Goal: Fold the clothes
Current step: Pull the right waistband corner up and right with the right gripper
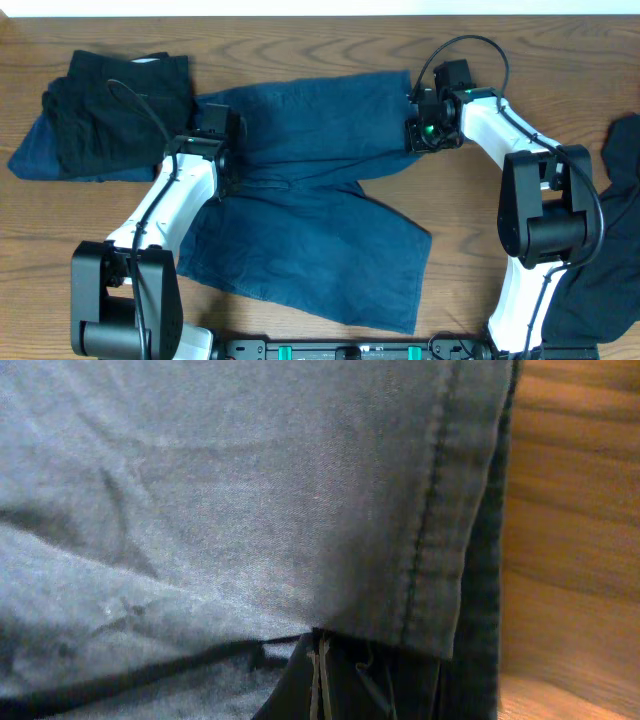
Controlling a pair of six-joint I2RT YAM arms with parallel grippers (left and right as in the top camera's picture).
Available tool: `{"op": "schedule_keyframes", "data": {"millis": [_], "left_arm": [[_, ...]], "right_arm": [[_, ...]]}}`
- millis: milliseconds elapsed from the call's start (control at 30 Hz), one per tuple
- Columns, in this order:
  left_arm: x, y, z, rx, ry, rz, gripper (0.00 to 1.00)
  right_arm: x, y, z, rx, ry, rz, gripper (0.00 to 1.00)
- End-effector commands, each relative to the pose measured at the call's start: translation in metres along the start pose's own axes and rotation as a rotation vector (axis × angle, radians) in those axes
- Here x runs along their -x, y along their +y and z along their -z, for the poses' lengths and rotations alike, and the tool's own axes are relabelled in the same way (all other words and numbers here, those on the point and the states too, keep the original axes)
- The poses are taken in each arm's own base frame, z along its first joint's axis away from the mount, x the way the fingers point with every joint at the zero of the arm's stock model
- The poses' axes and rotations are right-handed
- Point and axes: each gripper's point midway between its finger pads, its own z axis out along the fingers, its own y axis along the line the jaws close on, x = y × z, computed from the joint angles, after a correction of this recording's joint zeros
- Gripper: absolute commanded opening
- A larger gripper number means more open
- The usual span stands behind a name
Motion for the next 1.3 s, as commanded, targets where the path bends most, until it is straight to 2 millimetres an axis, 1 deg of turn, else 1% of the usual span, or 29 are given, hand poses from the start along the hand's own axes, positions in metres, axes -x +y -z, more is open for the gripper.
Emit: {"op": "schedule_keyframes", "data": {"millis": [0,33,100,200,300,400,533,633,700,800,867,933,967,1033,1100,1167,1267], "left_arm": [[0.001,0.004,-0.003,0.025,0.001,-0.001,0.64],[0.001,0.004,-0.003,0.025,0.001,-0.001,0.67],[0.001,0.004,-0.003,0.025,0.001,-0.001,0.7],[0.002,0.004,-0.003,0.024,0.0,0.0,0.71],[0.003,0.004,-0.003,0.022,-0.004,0.002,0.72],[0.003,0.003,-0.003,0.02,-0.006,0.003,0.72],[0.002,0.003,-0.003,0.018,0.001,0.001,0.72],[-0.003,-0.002,-0.003,-0.015,0.024,-0.001,0.72],[-0.005,-0.004,-0.003,-0.024,0.035,-0.002,0.72],[-0.008,-0.003,-0.003,-0.021,0.049,-0.006,0.72],[-0.012,-0.001,-0.002,-0.014,0.062,-0.011,0.72],[-0.015,-0.002,-0.001,-0.027,0.075,-0.032,0.72],[-0.016,-0.005,0.001,-0.048,0.082,-0.051,0.72],[-0.018,-0.011,0.008,-0.103,0.086,-0.083,0.72],[-0.017,-0.017,0.018,-0.158,0.071,-0.102,0.72],[-0.014,-0.021,0.031,-0.212,0.043,-0.117,0.72],[-0.01,-0.026,0.057,-0.303,-0.014,-0.132,0.72]], "right_arm": [[-0.008,-0.051,-0.004,-0.234,0.023,-0.106,0.01],[-0.009,-0.061,-0.001,-0.261,0.021,-0.131,0.01],[-0.011,-0.078,0.004,-0.289,0.02,-0.171,0.01],[-0.011,-0.104,0.013,-0.3,0.003,-0.246,0.01],[-0.003,-0.124,0.023,-0.293,-0.037,-0.303,0.01],[0.014,-0.135,0.035,-0.268,-0.097,-0.325,0.01],[0.045,-0.142,0.052,-0.259,-0.198,-0.321,0.01],[0.065,-0.142,0.061,-0.26,-0.269,-0.309,0.01],[0.073,-0.143,0.063,-0.261,-0.308,-0.33,0.01],[0.077,-0.143,0.065,-0.257,-0.324,-0.344,0.02],[0.075,-0.141,0.068,-0.255,-0.307,-0.345,0.04],[0.066,-0.135,0.077,-0.258,-0.253,-0.334,0.07],[0.057,-0.131,0.086,-0.261,-0.209,-0.328,0.08],[0.042,-0.122,0.102,-0.265,-0.149,-0.327,0.07],[0.027,-0.111,0.12,-0.262,-0.1,-0.31,0.05],[0.013,-0.094,0.135,-0.227,-0.059,-0.273,0.05],[-0.01,-0.057,0.151,-0.131,0.021,-0.175,0.06]]}}
